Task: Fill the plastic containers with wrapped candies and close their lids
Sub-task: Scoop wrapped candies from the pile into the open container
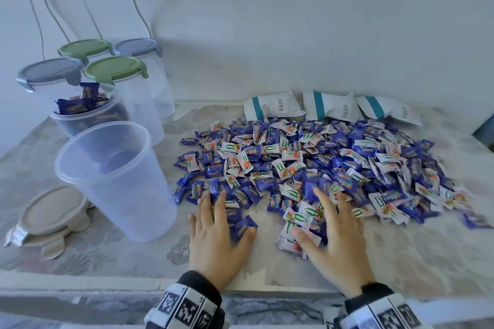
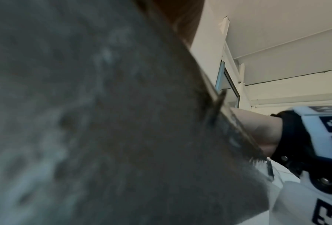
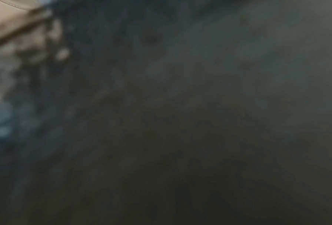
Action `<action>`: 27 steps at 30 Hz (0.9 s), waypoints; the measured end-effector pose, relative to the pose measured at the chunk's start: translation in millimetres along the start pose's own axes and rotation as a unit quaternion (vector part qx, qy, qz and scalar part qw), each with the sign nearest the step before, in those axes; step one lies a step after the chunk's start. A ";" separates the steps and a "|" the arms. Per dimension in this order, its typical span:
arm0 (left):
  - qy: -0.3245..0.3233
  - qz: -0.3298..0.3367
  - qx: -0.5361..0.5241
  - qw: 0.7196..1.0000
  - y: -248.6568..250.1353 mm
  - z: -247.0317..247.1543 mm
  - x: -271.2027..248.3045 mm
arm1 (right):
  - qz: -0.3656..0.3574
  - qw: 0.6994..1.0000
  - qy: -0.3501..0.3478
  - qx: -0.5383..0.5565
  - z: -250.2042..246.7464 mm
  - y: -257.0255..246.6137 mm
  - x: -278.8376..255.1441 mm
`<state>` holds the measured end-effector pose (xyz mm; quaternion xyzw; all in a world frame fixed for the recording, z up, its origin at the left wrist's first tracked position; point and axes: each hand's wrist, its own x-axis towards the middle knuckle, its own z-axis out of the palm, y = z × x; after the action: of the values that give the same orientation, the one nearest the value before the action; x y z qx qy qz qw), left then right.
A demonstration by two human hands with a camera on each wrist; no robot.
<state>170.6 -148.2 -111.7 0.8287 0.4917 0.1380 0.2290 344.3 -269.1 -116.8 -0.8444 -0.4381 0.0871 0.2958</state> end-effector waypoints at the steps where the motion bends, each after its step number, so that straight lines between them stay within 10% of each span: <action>1: 0.001 0.015 -0.008 1.000 -0.2 1.1 0.0 | -0.021 1.000 -0.010 0.009 1.6 -2.3 2.0; 13: -0.003 0.070 0.077 0.995 -2.5 11.8 1.1 | -0.104 0.975 -0.142 -0.132 4.8 -21.2 -2.0; 20: 0.059 0.083 0.010 0.995 -2.4 12.8 0.6 | -0.134 0.987 -0.016 -0.083 13.2 -19.0 3.3; 27: 0.085 0.122 -0.028 0.988 -4.6 16.0 1.5 | -0.125 0.980 -0.049 -0.144 16.4 -20.6 -0.7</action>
<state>175.1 -149.0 -127.8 0.8610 0.4003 0.2485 0.1914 323.0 -253.6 -118.3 -0.8114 -0.5621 0.0273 0.1580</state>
